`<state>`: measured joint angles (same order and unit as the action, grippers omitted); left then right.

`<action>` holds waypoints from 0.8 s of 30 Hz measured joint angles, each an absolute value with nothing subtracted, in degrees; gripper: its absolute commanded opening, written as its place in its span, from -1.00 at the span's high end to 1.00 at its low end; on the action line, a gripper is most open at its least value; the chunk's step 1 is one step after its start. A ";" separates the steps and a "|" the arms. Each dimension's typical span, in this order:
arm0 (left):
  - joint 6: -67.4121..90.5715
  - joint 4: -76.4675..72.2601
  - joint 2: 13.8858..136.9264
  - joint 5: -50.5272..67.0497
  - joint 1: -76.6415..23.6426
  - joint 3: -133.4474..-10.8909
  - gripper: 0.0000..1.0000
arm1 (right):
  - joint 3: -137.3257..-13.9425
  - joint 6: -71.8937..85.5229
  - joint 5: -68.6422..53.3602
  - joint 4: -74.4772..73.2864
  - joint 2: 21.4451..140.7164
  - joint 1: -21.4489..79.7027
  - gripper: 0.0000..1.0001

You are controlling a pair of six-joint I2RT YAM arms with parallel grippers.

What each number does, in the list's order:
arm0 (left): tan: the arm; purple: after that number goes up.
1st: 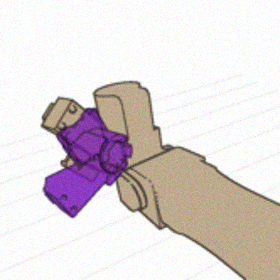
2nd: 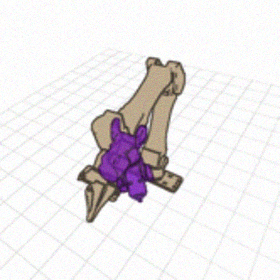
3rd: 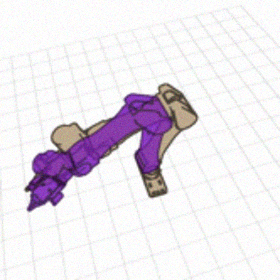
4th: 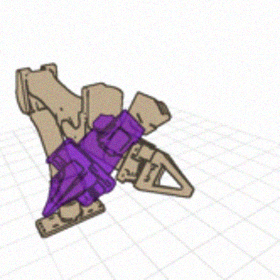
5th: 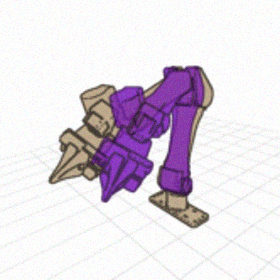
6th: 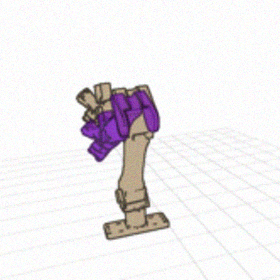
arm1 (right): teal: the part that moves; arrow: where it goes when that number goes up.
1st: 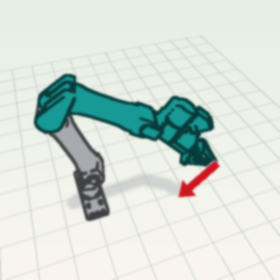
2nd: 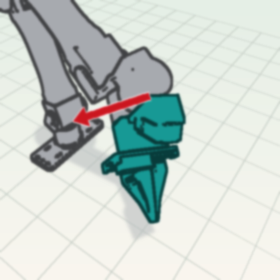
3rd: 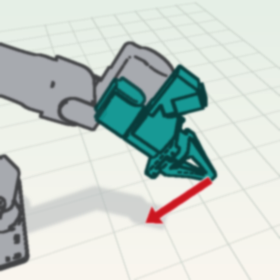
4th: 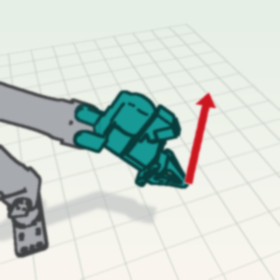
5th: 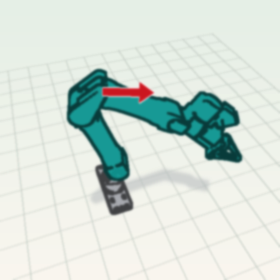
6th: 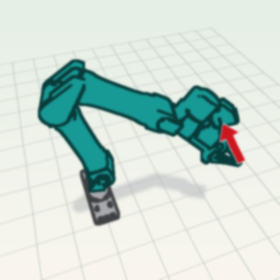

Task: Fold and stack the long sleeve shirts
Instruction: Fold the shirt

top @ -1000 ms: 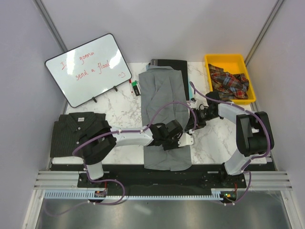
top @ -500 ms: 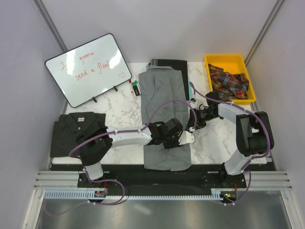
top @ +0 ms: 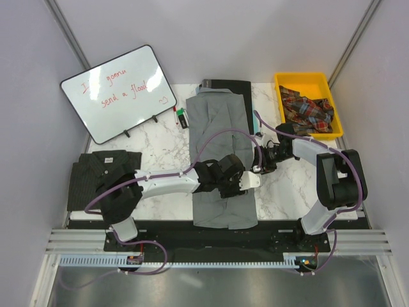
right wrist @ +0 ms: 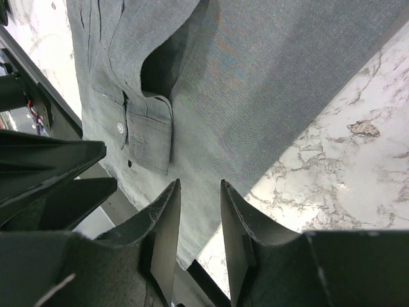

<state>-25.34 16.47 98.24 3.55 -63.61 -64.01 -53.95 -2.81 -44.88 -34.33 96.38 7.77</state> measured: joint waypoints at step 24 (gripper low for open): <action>-25.45 16.10 105.51 1.74 -64.27 -67.11 -0.35 | -53.80 -2.83 -42.59 -34.46 96.99 7.77 0.18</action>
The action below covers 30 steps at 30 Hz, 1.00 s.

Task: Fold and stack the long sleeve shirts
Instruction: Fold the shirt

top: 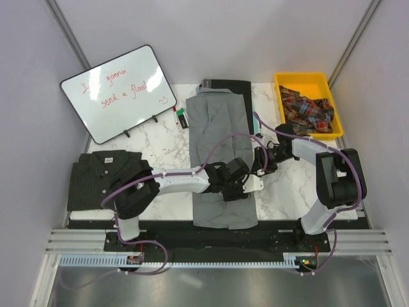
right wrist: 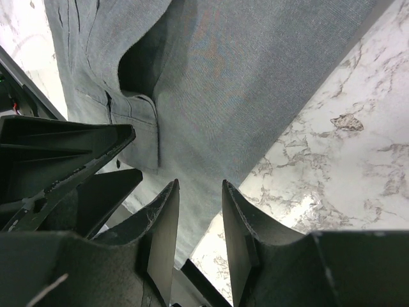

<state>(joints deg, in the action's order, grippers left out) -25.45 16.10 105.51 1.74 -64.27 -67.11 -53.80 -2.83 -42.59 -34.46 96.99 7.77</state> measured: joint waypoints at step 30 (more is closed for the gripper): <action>-27.09 19.86 98.13 8.62 -64.71 -64.03 -0.10 | -53.80 -3.27 -42.19 -34.48 97.45 7.77 0.16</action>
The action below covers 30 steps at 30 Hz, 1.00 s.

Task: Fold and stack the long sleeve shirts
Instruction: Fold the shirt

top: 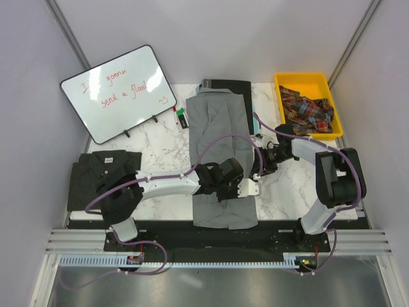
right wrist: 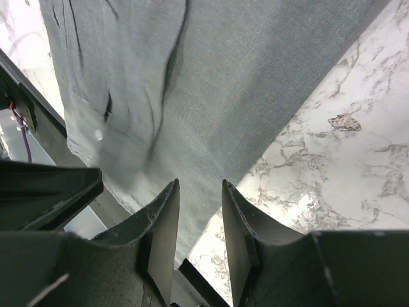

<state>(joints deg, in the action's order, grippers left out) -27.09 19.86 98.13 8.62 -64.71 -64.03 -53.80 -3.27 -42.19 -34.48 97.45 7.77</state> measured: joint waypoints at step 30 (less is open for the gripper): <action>-52.47 25.19 37.04 28.12 -60.23 -18.76 -0.74 | -38.70 -88.20 -42.81 -61.14 49.52 16.80 -0.37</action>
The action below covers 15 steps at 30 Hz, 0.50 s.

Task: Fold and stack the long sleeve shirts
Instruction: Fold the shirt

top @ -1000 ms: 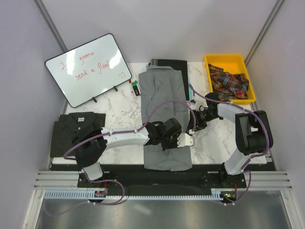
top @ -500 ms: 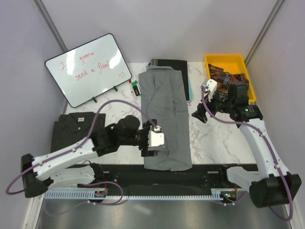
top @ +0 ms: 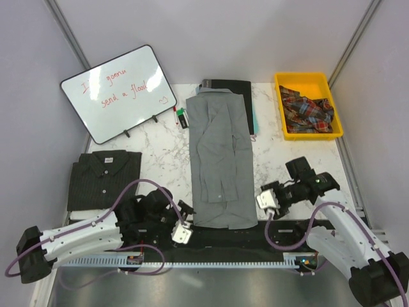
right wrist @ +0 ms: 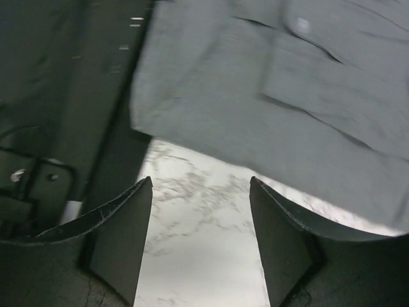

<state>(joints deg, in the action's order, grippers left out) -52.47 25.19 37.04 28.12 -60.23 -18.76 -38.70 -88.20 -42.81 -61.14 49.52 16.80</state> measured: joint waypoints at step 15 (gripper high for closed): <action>-61.69 12.91 47.40 30.13 -60.23 -13.37 -0.48 | -20.93 -104.86 -36.36 -57.01 43.16 31.42 -0.08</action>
